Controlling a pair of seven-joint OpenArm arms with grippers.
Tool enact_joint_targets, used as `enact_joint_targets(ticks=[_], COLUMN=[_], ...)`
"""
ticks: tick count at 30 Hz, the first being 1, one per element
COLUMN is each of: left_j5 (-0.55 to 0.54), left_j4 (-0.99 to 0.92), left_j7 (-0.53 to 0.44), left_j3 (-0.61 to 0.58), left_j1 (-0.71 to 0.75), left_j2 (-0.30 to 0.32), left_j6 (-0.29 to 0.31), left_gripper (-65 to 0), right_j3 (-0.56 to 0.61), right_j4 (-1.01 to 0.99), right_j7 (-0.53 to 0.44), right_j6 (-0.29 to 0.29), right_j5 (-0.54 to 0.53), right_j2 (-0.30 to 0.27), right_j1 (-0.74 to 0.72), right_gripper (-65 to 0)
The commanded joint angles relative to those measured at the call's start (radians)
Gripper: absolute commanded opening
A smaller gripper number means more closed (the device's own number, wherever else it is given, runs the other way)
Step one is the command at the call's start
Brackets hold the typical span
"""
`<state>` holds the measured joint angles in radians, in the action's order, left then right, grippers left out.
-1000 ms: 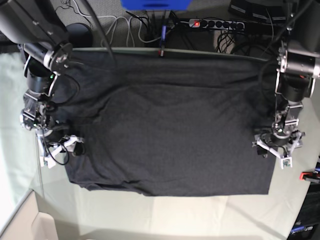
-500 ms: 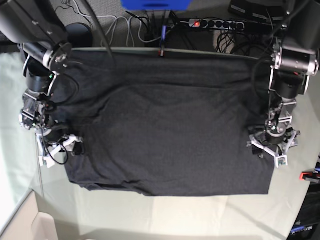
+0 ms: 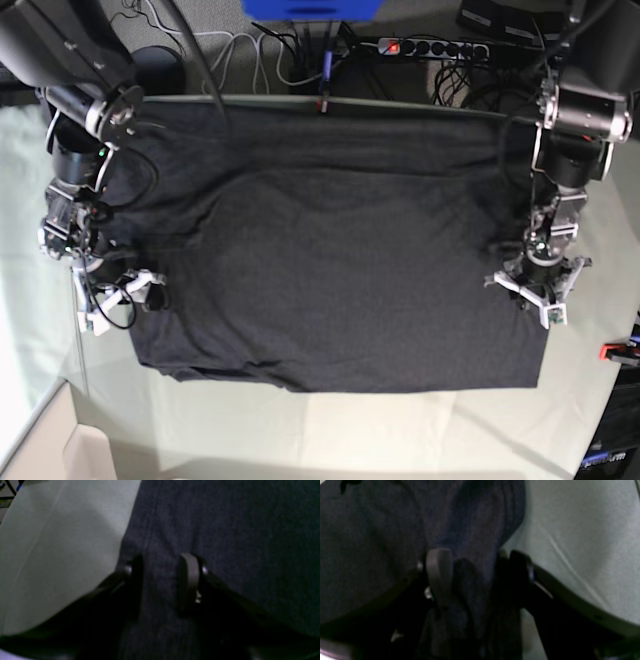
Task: Layout the t-shirt on the table in an organized manner, then fold the t-shirt properly
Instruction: 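Reach both grippers to the shirt's sides and grasp the fabric, then fold the grasped sides toward the held edge with both grippers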
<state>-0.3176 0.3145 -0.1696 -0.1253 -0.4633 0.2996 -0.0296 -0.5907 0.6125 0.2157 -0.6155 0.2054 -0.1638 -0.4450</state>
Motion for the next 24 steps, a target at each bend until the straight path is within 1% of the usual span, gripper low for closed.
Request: enact_joint_targets(ticks=[1,2,4,5,7,8,13,16,17,19,21,23,24], left_j5=[0.01,0.01,0.01,0.01,0.004,-0.013,-0.119,-0.168,-0.182,-0.202,-0.209,-0.209,-0.209], left_j4=[-0.01,-0.011,-0.01,-0.011,-0.011,-0.01,-0.005,-0.005,-0.005,-0.005,0.007,0.051,0.079], left_j7=[0.064,0.032,-0.02,-0.031,-0.034,-0.034,-0.034,-0.032,-0.032,-0.031,-0.031,-0.031,-0.031], left_j3=[-0.001,-0.001,-0.001,-0.001,-0.001,-0.001,-0.003,-0.003,-0.003,-0.003,-0.003,-0.003,-0.003], left_j1=[0.016,0.028,0.041,0.042,0.042,0.042,0.036,0.016,0.008,-0.002,-0.016,-0.01,0.002], left_j2=[0.01,0.01,0.01,0.01,0.01,0.01,0.028,0.036,0.037,0.039,0.039,0.039,0.042], left_j6=[-0.006,-0.006,-0.006,-0.006,-0.006,-0.006,-0.006,-0.006,-0.006,-0.006,-0.006,-0.008,-0.008], left_gripper=[-42.8,-44.8,-51.0,-54.1,-62.2,-65.0,-64.3,-60.6,-57.6,-49.5,-38.3,-30.7,-27.9], right_j3=[0.001,0.001,0.001,0.001,0.001,0.001,0.001,0.001,0.001,0.001,0.001,0.001,0.001], right_j4=[0.014,0.014,0.014,0.014,0.014,0.014,0.014,0.014,0.014,0.014,0.014,0.014,0.014], right_j7=[-0.005,-0.005,-0.005,-0.005,-0.005,-0.005,-0.005,-0.005,-0.005,-0.005,-0.005,-0.003,-0.003], right_j6=[-0.005,-0.005,-0.005,-0.005,-0.005,-0.005,-0.005,-0.005,-0.005,-0.005,-0.005,-0.005,-0.005], right_j5=[0.001,0.001,0.001,0.001,0.001,0.001,0.001,0.001,0.001,0.001,0.001,0.001,0.001], right_j2=[-0.013,-0.013,-0.013,-0.012,-0.012,-0.01,-0.009,-0.009,-0.009,-0.009,-0.007,-0.007,-0.007], right_j1=[-0.019,-0.019,-0.019,-0.019,-0.019,-0.019,-0.019,-0.019,-0.019,-0.019,-0.019,-0.019,-0.019], right_gripper=[-28.7,-28.7,-28.7,-28.7,-28.7,-28.7,-28.7,-28.7,-28.7,-28.7,-28.7,-28.7,-28.7])
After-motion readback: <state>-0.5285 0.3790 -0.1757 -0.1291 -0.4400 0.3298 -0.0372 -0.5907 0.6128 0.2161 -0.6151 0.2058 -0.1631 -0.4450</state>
